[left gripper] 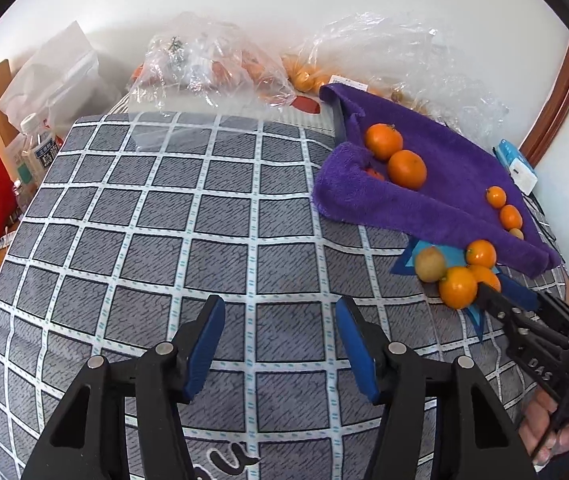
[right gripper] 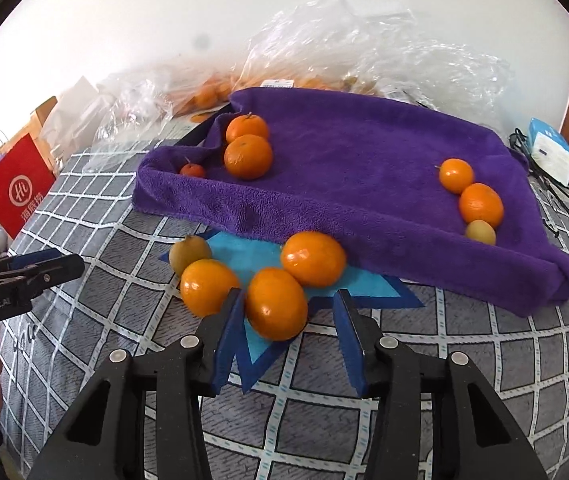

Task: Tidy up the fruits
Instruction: 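Close the right gripper on an orange, then close the left gripper on the brownish pear-shaped fruit while the right gripper lifts its orange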

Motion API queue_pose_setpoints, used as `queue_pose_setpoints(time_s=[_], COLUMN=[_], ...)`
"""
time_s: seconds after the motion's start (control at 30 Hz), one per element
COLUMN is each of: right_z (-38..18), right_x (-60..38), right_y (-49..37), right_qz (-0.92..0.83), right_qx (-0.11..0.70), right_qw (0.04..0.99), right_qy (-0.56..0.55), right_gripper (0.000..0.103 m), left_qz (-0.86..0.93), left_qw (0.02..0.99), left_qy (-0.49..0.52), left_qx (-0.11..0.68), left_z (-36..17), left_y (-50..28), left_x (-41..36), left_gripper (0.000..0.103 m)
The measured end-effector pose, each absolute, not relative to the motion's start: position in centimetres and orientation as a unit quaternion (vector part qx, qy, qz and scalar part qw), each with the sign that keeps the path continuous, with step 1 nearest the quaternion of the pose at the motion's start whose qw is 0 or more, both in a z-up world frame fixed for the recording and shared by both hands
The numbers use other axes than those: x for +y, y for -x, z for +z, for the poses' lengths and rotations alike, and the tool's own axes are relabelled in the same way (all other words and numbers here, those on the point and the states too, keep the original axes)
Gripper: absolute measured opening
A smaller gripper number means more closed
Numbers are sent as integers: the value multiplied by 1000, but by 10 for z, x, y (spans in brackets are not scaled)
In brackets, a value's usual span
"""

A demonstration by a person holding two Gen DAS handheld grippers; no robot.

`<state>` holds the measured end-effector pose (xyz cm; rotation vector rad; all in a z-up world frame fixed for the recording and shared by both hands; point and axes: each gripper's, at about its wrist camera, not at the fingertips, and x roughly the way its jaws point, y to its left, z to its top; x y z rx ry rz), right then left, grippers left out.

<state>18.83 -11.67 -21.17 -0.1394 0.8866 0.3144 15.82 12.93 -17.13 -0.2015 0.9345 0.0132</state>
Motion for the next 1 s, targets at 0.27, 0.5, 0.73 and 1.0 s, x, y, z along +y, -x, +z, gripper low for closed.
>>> queue_pose_setpoints(time_s=[0.27,0.5,0.73,1.0], right_z=[-209,-203,-206,-210], right_x=[-130,-194,-223,-224], right_y=[-185,-176,-172,-177], right_qz=[152,91,88,85], right_qx=[425,409,405,419], right_qw=[890,905,909,903], right_qy=[64,66,55,41], right_gripper=[33,33,33,33], left_qz=[-34,-50,-78,-86], left_qw=[894,898,894,901], left_qy=[101,85,93,81], left_qx=[435,428,431,417], left_z=[-168,-172,-181,-187], left_y=[-167,-189,-202,-209], left_x=[96,62,47,26], left_gripper=[56,56,53,27])
